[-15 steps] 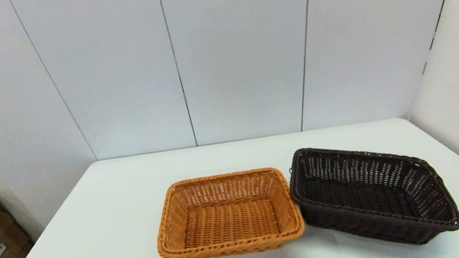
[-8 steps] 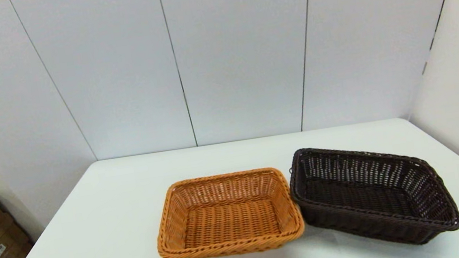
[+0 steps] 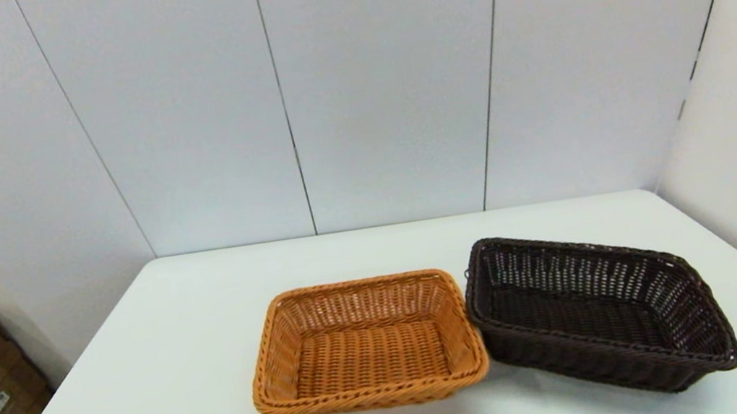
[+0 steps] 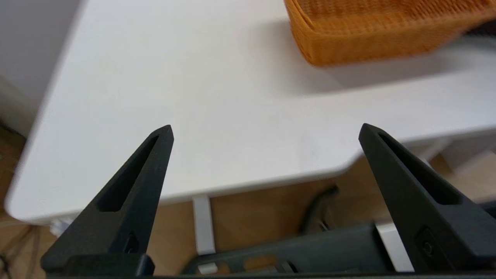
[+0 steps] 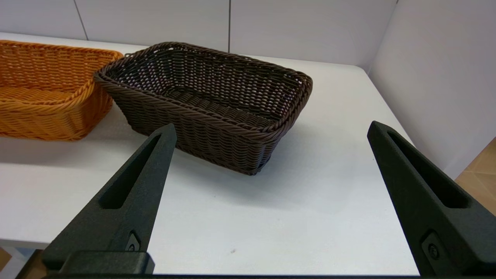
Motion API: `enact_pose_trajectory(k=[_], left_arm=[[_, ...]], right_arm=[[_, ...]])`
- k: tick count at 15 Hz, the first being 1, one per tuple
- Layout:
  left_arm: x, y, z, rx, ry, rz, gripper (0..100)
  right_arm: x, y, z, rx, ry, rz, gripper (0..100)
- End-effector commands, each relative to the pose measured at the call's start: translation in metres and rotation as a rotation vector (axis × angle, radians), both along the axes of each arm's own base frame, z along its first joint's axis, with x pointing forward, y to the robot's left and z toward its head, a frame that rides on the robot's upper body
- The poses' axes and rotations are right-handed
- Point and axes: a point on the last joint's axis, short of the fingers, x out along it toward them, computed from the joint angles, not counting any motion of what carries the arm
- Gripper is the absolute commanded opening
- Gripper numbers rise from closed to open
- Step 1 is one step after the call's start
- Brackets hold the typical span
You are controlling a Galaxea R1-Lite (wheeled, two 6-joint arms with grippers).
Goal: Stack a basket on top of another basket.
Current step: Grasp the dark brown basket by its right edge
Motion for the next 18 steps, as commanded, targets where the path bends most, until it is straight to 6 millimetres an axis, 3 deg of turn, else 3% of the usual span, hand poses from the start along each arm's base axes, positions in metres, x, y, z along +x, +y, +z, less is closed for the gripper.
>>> enact_pose_trajectory(k=[1, 5, 9, 18], left_arm=[[0.007, 0.003, -0.001, 0.102, -0.115, 0.097, 100], [0.015, 0.004, -0.009, 0.178, -0.159, 0.139, 100], [0.021, 0.003, -0.022, 0.138, -0.138, 0.118, 100], [0.021, 0.003, -0.022, 0.102, -0.136, 0.125, 100]], right_arm=[[0.000, 0.000, 0.000, -0.001, 0.002, 0.001, 100], [0.000, 0.000, 0.000, -0.001, 0.002, 0.001, 100], [0.000, 0.000, 0.000, -0.001, 0.002, 0.001, 100], [0.000, 0.000, 0.000, -0.001, 0.002, 0.001, 100]])
